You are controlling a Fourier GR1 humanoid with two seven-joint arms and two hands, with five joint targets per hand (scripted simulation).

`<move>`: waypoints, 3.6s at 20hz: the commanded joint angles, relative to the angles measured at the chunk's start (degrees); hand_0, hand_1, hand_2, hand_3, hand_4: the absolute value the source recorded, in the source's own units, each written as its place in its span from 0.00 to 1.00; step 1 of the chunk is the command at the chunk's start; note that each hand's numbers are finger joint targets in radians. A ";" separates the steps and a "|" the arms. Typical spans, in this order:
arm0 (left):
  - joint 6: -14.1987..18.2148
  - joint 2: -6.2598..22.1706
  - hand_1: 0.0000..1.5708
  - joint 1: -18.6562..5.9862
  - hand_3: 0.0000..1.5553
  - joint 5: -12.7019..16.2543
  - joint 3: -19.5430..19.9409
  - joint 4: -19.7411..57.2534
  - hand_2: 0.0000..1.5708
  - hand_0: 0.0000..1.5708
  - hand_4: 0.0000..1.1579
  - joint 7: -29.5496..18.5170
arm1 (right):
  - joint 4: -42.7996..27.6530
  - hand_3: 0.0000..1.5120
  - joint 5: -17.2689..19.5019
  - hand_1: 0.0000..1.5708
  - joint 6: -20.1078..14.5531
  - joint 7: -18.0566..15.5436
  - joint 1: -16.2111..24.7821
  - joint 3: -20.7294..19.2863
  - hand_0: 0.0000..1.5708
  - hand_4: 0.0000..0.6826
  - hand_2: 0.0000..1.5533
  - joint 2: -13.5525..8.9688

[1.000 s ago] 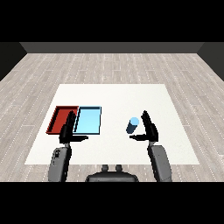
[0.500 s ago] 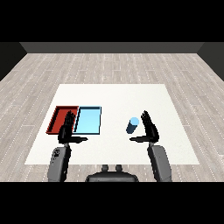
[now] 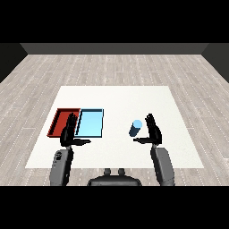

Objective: Pick the blue can and put it in the blue box

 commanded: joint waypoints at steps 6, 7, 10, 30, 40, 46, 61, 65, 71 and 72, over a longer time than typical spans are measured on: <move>-2.86 0.40 0.00 2.73 0.00 1.70 0.45 1.49 0.00 0.00 0.00 -2.96 | 9.12 0.00 -0.75 0.00 -2.54 2.29 -8.57 -3.04 0.00 0.00 0.00 -0.10; -2.34 1.11 0.00 -0.46 0.00 2.21 1.36 2.10 0.00 0.00 0.00 -0.53 | 11.17 0.00 -1.60 0.00 -0.55 -1.06 -6.69 -3.43 0.00 0.00 0.00 -0.47; 0.68 -1.37 0.00 0.90 0.00 1.66 -1.10 -3.68 0.00 0.00 0.00 3.86 | 10.43 0.00 -2.66 0.00 0.61 -0.26 -5.21 -2.98 0.00 0.00 0.00 -0.33; -1.20 0.72 0.00 0.79 0.00 2.84 1.40 -2.77 0.00 0.00 0.00 2.47 | 33.10 0.00 -4.46 0.00 -2.59 -7.25 -17.96 -3.28 0.00 0.00 0.00 1.82; -2.20 0.78 0.00 1.44 0.00 4.15 1.95 -2.40 0.00 0.00 0.00 1.64 | 41.92 0.95 -3.94 0.97 -10.93 -14.43 -22.62 -4.92 0.97 0.92 0.96 0.60; -1.78 -1.28 0.00 2.74 0.00 1.89 -0.54 -1.54 0.00 0.00 0.00 -1.38 | 33.44 0.96 -2.37 0.98 -15.17 -6.03 -21.58 0.03 0.98 0.87 0.96 1.85; -2.59 -2.50 0.00 1.66 0.00 1.28 -4.29 -0.79 0.00 0.00 0.00 3.31 | 16.68 0.95 0.53 0.91 -19.10 0.11 -23.71 11.34 0.91 0.92 0.93 1.87; 0.67 -3.31 0.00 -0.96 0.00 3.67 -8.23 -1.19 0.00 0.00 0.00 8.04 | 11.65 0.95 1.49 0.93 -16.72 2.07 -21.56 10.27 0.93 0.93 0.94 1.61; 0.37 -3.36 0.00 -2.16 0.00 5.02 -9.39 -0.02 0.00 0.00 0.00 8.41 | 10.21 0.95 1.26 0.95 -14.93 2.73 -20.92 9.02 0.95 0.93 0.94 1.84; 5.14 -3.36 0.00 -4.04 0.00 4.84 -14.51 2.69 0.00 0.00 0.00 5.94 | 10.77 0.95 1.79 0.95 -17.25 1.52 -20.31 11.83 0.95 0.93 0.94 1.85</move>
